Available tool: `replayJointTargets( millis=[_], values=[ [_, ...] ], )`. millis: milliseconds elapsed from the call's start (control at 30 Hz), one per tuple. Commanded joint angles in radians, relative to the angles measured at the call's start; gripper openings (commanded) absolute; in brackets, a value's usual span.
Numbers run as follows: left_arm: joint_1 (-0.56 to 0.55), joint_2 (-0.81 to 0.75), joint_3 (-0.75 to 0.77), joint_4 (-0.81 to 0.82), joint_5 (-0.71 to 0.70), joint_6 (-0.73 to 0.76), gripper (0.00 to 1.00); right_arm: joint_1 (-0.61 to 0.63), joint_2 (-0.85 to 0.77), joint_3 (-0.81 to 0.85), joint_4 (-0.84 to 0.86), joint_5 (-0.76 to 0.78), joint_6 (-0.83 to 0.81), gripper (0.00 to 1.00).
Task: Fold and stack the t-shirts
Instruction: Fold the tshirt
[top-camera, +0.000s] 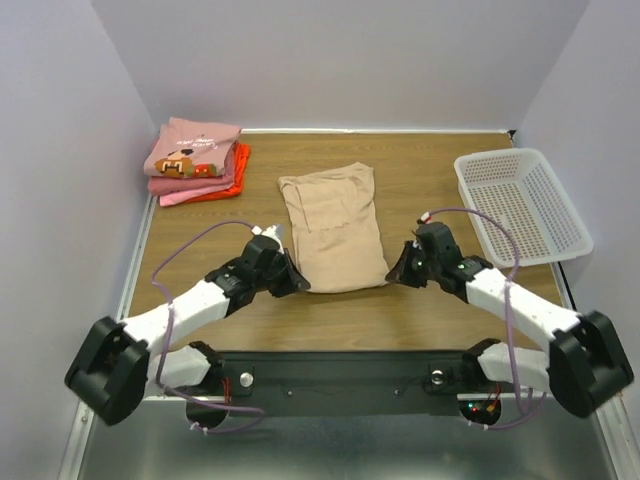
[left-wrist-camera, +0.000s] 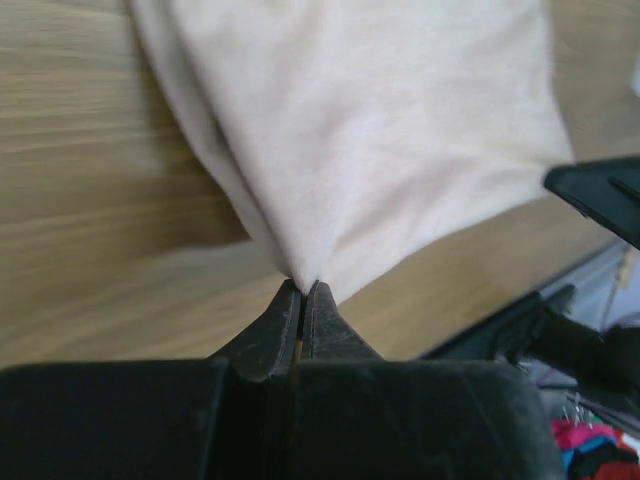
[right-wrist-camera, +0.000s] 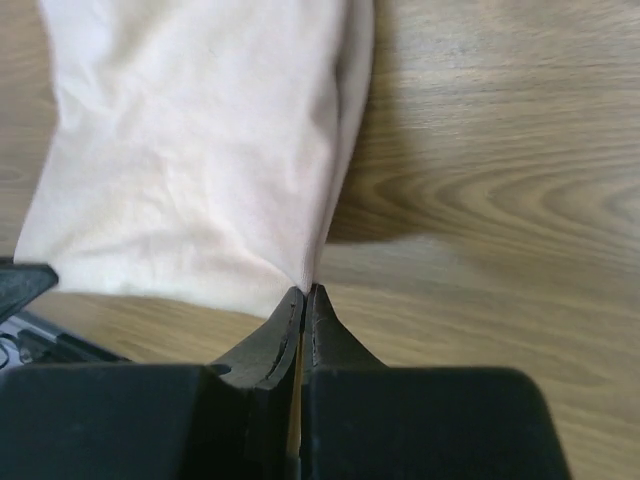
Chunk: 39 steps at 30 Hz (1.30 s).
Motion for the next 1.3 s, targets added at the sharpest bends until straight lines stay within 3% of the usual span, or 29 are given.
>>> replayJointTargets(
  millis=[0,233,567,900,1267],
  values=[
    [-0.087,-0.188,0.028,-0.092,-0.104,-0.044,0.00,-0.004,-0.228,-0.033,-0.081,-0.062,-0.020,0.01],
    [-0.089,-0.234,0.111,-0.183,-0.177,-0.044,0.00,-0.004,-0.326,0.069,-0.111,-0.031,-0.040,0.01],
    [-0.050,-0.052,0.359,-0.256,-0.405,0.016,0.00,-0.006,-0.081,0.382,-0.120,0.186,-0.079,0.01],
    [0.147,0.144,0.515,-0.171,-0.287,0.128,0.00,-0.038,0.249,0.679,-0.117,0.254,-0.122,0.00],
    [0.237,0.468,0.793,-0.160,-0.215,0.211,0.00,-0.115,0.521,0.927,-0.117,0.214,-0.152,0.00]
  ],
)
